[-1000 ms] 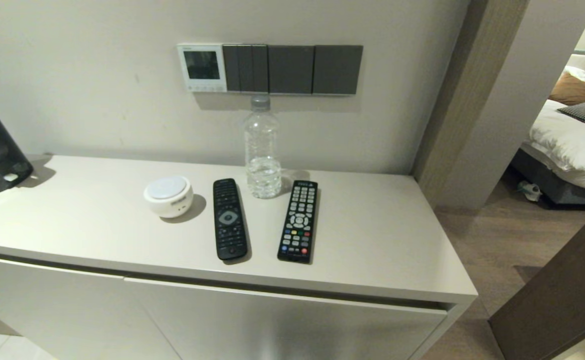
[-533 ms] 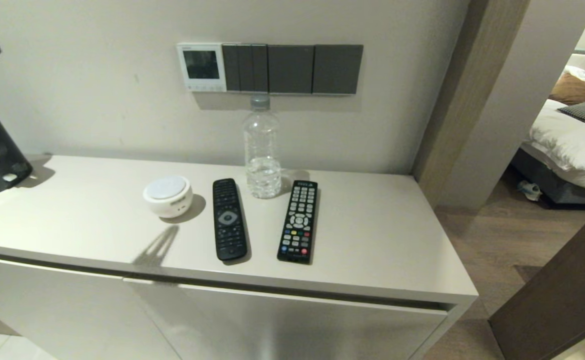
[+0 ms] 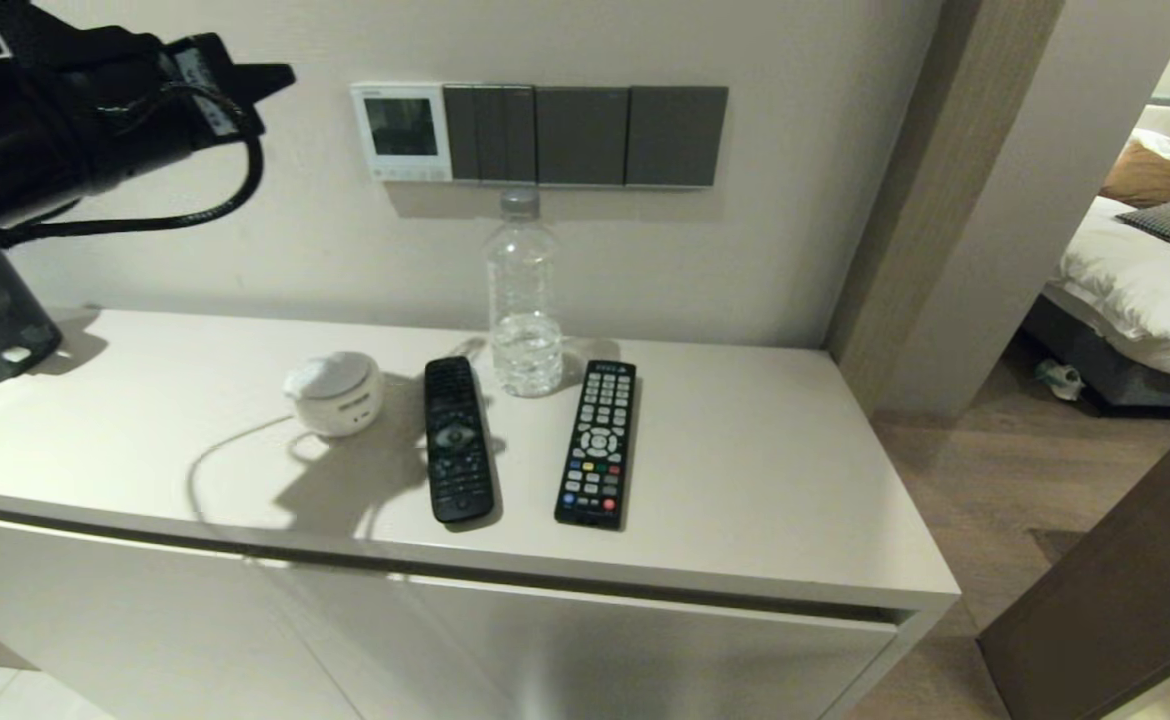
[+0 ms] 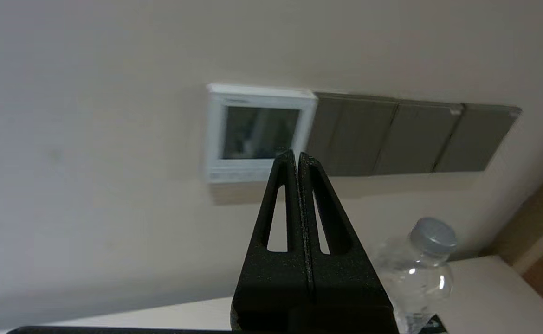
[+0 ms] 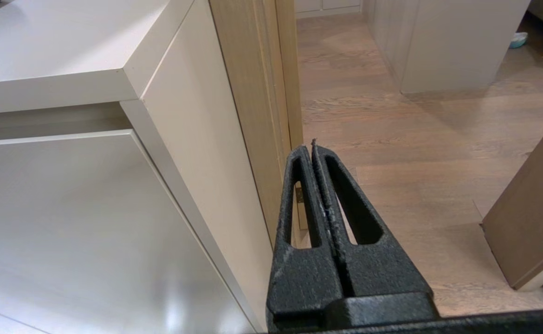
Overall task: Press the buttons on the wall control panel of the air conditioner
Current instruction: Turn on the central air conditioner
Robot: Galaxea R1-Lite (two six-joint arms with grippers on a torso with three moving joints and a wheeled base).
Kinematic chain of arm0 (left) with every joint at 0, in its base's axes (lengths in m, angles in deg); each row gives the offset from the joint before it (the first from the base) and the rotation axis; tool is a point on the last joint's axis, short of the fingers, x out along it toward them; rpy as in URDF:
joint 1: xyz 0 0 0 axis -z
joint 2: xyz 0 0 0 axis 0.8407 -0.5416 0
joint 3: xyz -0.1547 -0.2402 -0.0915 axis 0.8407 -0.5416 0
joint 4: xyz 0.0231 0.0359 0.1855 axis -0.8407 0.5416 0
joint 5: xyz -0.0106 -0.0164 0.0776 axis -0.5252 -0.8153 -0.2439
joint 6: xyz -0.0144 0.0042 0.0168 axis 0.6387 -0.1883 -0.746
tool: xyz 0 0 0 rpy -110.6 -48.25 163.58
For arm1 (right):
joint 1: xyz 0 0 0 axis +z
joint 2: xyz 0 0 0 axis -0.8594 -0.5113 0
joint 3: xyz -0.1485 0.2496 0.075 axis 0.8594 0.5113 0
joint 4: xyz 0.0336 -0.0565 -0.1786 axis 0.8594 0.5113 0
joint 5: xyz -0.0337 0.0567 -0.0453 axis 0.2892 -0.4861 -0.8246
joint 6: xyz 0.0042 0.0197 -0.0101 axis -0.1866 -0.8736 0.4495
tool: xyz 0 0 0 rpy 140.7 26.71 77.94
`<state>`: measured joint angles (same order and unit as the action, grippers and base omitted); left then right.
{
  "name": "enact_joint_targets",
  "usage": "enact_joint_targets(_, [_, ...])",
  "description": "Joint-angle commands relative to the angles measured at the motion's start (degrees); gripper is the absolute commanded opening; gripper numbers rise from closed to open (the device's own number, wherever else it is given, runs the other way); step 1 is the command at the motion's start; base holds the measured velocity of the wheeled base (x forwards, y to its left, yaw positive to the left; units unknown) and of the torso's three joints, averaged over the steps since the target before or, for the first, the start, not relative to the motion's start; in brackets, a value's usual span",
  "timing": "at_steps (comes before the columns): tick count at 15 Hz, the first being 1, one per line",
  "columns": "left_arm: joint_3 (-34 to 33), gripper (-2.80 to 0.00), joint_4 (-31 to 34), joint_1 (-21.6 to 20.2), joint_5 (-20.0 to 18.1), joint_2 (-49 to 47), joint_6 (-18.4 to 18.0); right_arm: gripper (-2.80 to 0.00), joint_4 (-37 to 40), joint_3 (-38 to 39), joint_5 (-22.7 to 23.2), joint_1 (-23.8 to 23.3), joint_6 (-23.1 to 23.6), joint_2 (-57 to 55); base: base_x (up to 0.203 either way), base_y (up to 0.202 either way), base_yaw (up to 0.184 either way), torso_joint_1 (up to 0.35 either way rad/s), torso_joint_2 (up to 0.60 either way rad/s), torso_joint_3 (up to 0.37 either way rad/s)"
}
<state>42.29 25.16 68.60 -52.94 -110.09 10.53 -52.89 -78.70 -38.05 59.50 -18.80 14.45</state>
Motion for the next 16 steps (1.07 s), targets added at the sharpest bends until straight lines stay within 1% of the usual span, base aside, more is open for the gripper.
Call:
enact_joint_targets(1, [2.58,-2.80,-0.61,3.06,-0.12,-6.67,0.41,-2.80,-0.02,0.09,-0.02,0.02,0.00,-0.06,0.000,0.000,0.000,0.000,0.00,0.000])
enact_joint_targets(3, [2.05,-2.80,-3.58,4.54,-0.07,-9.34,0.82,-2.80,-0.02,0.09,-0.02,0.02,0.00,-0.06,0.000,0.000,0.000,0.000,0.00,0.000])
enact_joint_targets(5, [3.50,-2.80,-5.47,5.22,-0.11,-12.38,1.95,-2.80,-0.02,0.09,-0.02,0.02,0.00,-0.06,0.000,0.000,0.000,0.000,0.00,0.000])
enact_joint_targets(8, [6.71,-2.80,-5.73,5.56,0.29,-15.87,2.16,-2.80,-0.02,0.09,-0.02,0.02,0.00,-0.14,0.000,0.000,0.000,0.000,0.00,0.000])
enact_joint_targets(11, [8.23,-2.80,-7.85,5.36,0.83,-18.38,1.82,-2.80,-0.02,0.09,-0.02,0.02,0.00,-0.06,0.000,0.000,0.000,0.000,0.00,0.000])
enact_joint_targets(16, [9.47,-2.80,-8.04,4.85,0.92,-20.46,1.78,-2.80,-0.02,0.09,-0.02,0.02,0.00,-0.06,0.000,0.000,0.000,0.000,0.00,0.000])
